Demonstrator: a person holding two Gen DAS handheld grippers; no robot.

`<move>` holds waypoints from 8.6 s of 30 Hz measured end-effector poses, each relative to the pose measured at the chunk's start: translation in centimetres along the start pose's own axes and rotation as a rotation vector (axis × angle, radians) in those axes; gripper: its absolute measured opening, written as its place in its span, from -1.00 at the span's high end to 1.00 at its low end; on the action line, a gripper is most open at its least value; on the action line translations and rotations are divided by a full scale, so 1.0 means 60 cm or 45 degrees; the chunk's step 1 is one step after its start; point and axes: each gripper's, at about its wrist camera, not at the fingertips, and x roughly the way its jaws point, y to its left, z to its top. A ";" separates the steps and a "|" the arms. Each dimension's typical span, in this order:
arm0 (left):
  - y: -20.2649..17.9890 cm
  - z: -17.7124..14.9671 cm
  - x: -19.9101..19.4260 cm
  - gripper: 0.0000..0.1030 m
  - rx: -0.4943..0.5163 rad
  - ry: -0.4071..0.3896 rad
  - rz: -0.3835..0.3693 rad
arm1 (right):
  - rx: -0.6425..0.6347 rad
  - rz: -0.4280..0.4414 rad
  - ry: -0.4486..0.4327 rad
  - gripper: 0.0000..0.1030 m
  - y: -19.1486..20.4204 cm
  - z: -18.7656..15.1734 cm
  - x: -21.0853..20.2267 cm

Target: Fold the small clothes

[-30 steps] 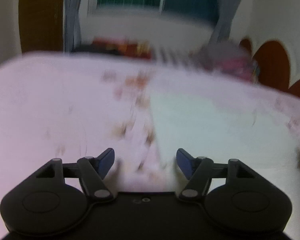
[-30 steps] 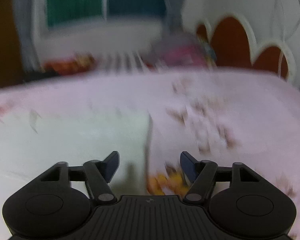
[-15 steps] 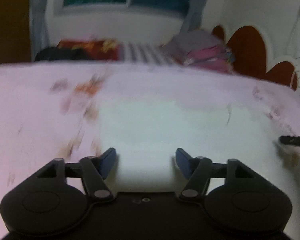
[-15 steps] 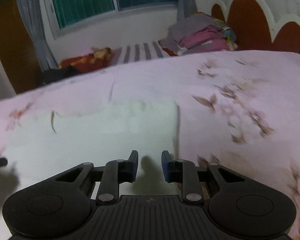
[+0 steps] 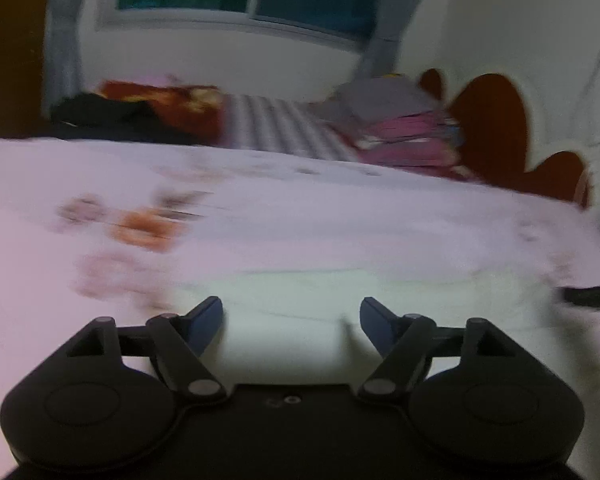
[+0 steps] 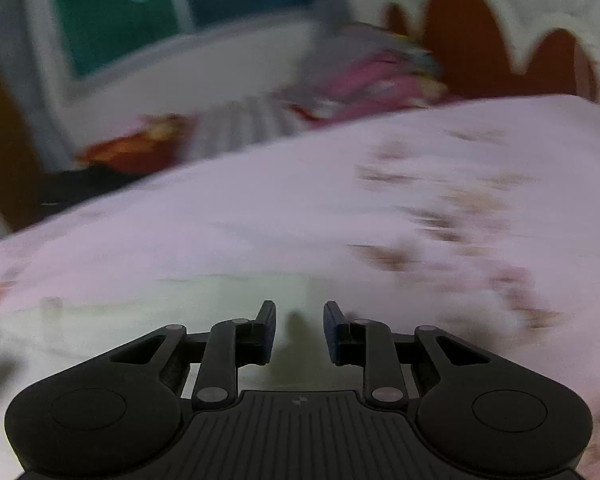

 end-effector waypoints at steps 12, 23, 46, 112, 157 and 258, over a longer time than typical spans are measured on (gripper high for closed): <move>-0.016 -0.078 -0.014 -0.35 0.123 0.054 0.127 | -0.233 -0.054 0.061 0.17 0.054 -0.051 0.009; 0.004 -0.104 -0.079 -0.35 0.038 0.092 0.161 | -0.219 -0.068 0.110 0.17 0.040 -0.088 -0.022; 0.029 -0.316 -0.371 -0.17 -0.112 0.150 0.086 | 0.147 0.004 0.100 -0.24 -0.065 -0.246 -0.383; 0.046 -0.134 -0.361 0.93 -0.663 -0.279 -0.362 | 0.387 0.666 -0.118 0.96 -0.088 -0.077 -0.383; 0.102 0.001 0.006 0.95 -0.225 -0.017 -0.104 | -0.202 0.194 0.020 0.96 -0.025 -0.006 -0.008; -0.054 -0.240 -0.218 -0.03 -0.030 0.081 0.148 | -0.219 -0.022 0.173 0.56 0.021 -0.247 -0.258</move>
